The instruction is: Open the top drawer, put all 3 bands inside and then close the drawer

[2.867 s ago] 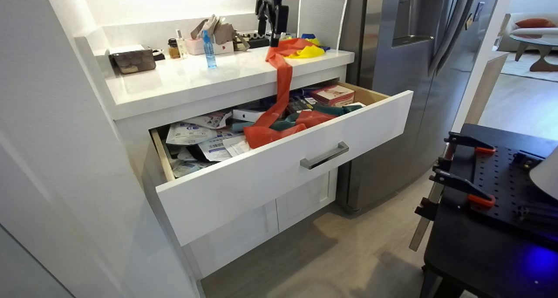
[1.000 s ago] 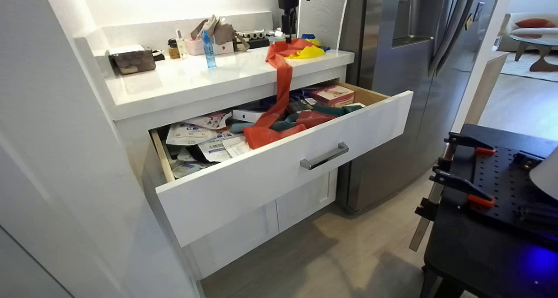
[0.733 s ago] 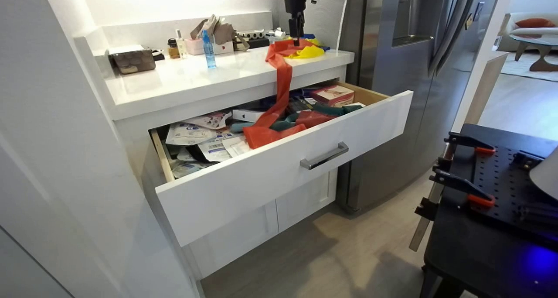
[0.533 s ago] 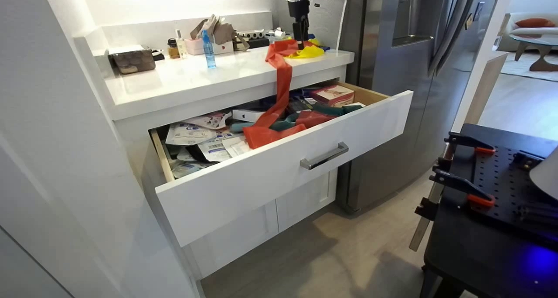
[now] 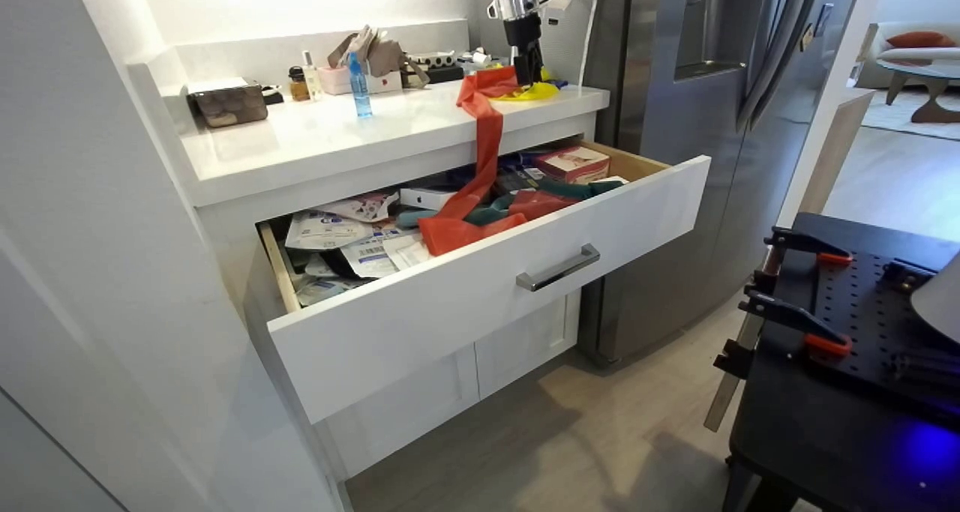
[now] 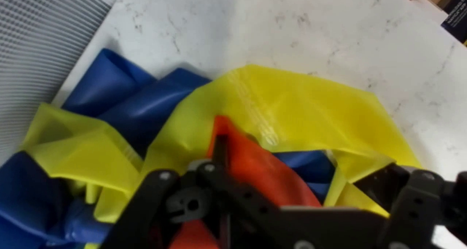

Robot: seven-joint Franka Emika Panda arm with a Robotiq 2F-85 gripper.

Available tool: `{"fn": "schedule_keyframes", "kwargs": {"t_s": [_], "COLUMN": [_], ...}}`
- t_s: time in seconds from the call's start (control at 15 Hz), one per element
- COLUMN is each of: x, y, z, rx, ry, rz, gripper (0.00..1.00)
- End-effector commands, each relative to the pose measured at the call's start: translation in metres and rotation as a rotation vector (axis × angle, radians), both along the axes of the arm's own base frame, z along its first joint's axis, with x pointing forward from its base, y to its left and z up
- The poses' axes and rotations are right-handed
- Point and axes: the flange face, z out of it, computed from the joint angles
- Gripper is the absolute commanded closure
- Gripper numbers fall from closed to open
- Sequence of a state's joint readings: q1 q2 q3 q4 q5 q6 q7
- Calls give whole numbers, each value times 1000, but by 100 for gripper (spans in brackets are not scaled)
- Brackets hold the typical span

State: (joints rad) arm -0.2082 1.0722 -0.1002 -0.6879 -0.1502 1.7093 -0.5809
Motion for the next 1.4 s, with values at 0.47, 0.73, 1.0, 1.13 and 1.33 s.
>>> {"fn": "schedule_keyframes", "kwargs": {"t_s": [0.47,0.73,1.0,1.13,1.33], "x": [-2,-8,-27,-40,-59], "y": [33,44,45,46,52], "z": [40,67,87,91,92], "rx": [79,113,132,144,163], "ry": [20,19,41,66,103], "rz": [115,191,233,248,283], "gripper": [100,100,100,100,100]}}
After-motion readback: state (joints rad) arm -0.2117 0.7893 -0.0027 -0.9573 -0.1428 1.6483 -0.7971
